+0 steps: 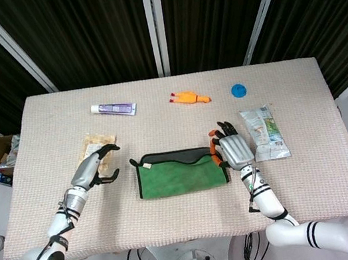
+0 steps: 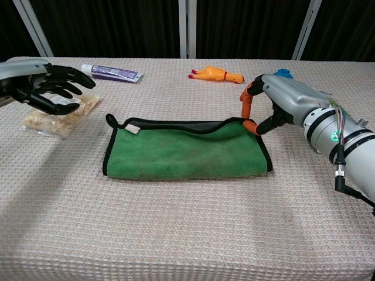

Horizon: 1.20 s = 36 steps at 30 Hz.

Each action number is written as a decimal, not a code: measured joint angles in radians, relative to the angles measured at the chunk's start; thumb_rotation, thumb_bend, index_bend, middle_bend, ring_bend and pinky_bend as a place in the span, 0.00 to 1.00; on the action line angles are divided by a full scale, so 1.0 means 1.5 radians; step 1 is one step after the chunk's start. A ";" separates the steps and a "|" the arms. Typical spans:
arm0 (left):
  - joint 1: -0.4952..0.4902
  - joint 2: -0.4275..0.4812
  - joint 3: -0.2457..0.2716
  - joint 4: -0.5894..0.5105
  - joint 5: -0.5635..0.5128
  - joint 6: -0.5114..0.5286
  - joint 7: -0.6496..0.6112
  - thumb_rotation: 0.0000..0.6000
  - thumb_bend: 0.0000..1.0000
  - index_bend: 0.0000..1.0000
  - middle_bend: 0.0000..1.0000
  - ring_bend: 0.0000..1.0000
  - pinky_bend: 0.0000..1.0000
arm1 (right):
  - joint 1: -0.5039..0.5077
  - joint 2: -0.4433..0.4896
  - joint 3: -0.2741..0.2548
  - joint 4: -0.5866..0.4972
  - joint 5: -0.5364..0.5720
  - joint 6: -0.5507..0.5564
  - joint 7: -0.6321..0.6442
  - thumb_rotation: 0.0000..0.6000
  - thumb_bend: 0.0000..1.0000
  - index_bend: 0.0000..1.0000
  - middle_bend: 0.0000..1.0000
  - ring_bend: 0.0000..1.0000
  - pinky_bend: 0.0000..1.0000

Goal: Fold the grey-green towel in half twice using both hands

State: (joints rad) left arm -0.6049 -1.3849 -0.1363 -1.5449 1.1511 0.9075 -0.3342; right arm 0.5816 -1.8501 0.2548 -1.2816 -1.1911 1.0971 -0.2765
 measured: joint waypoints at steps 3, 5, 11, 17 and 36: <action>0.025 0.013 0.007 -0.017 0.016 0.032 0.005 1.00 0.38 0.21 0.13 0.14 0.14 | 0.007 -0.010 0.009 0.022 0.014 -0.005 -0.002 1.00 0.40 0.79 0.23 0.04 0.00; 0.039 0.021 0.013 -0.025 0.027 0.046 0.005 1.00 0.38 0.21 0.13 0.14 0.14 | 0.010 -0.015 0.013 0.035 0.023 -0.007 -0.004 1.00 0.40 0.79 0.23 0.04 0.00; 0.068 0.037 0.029 -0.035 0.051 0.066 -0.003 1.00 0.38 0.21 0.13 0.14 0.14 | 0.013 -0.020 0.018 0.056 0.038 -0.013 0.000 1.00 0.40 0.79 0.23 0.04 0.00; 0.082 0.041 0.038 -0.030 0.063 0.067 -0.008 1.00 0.38 0.21 0.13 0.14 0.14 | 0.017 -0.024 0.021 0.071 0.046 -0.016 0.000 1.00 0.40 0.75 0.23 0.03 0.00; 0.125 0.056 0.060 -0.052 0.112 0.135 0.076 1.00 0.37 0.21 0.13 0.14 0.14 | 0.009 0.155 -0.046 -0.088 -0.073 -0.025 -0.015 1.00 0.16 0.21 0.07 0.00 0.00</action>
State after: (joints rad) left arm -0.4178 -1.3015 -0.0470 -1.6223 1.3193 1.1107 -0.2197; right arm 0.5955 -1.6173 0.1854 -1.4130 -1.3008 1.0597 -0.2987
